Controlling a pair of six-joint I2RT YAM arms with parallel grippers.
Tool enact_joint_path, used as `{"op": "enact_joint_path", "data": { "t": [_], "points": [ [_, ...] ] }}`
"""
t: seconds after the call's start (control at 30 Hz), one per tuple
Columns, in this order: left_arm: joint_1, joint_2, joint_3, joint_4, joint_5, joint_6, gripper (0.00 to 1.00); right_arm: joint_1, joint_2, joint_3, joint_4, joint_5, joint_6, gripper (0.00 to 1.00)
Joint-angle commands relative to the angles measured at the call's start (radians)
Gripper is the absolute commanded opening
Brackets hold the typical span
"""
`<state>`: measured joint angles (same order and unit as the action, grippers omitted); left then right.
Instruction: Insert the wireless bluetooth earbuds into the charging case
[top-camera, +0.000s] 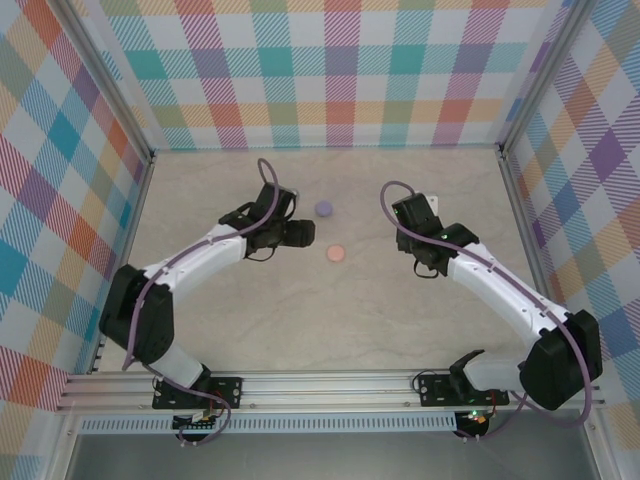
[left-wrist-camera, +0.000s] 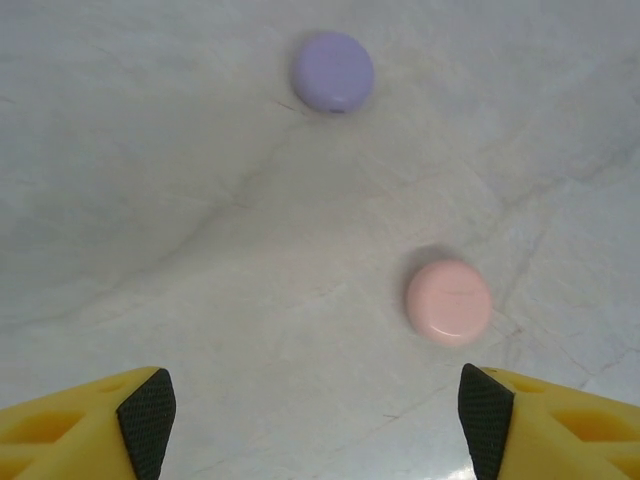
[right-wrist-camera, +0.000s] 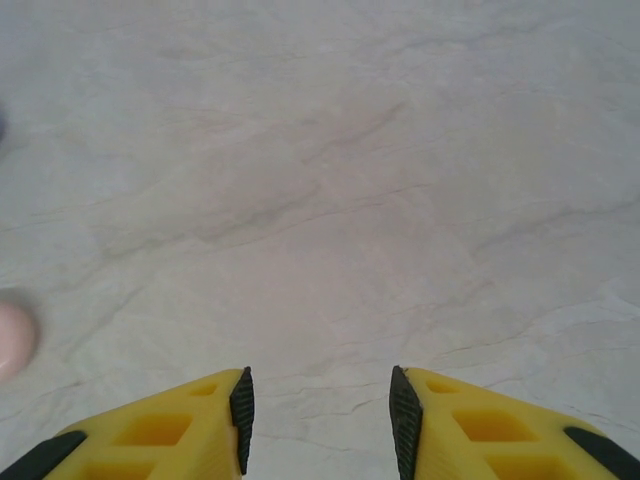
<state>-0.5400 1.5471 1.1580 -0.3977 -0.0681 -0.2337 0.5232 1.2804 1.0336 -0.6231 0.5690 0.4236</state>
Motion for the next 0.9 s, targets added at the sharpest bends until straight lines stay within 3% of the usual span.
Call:
{"op": "enact_joint_path", "data": {
  "t": [0.0,0.3,0.53,0.87],
  "points": [
    [0.024,-0.079,-0.05,-0.041,-0.162,0.064,0.78,-0.037,0.005,-0.029,0.085,0.063,-0.045,0.43],
    [0.112,-0.208,-0.202,0.049,-0.312,0.13,0.8,-0.165,0.007,-0.15,0.251,0.037,-0.137,0.45],
    [0.192,-0.209,-0.326,0.224,-0.403,0.201,0.84,-0.306,0.015,-0.247,0.421,-0.133,-0.223,0.47],
    [0.291,-0.192,-0.467,0.5,-0.309,0.285,0.99,-0.429,0.03,-0.413,0.736,-0.378,-0.351,0.56]
  ]
}}
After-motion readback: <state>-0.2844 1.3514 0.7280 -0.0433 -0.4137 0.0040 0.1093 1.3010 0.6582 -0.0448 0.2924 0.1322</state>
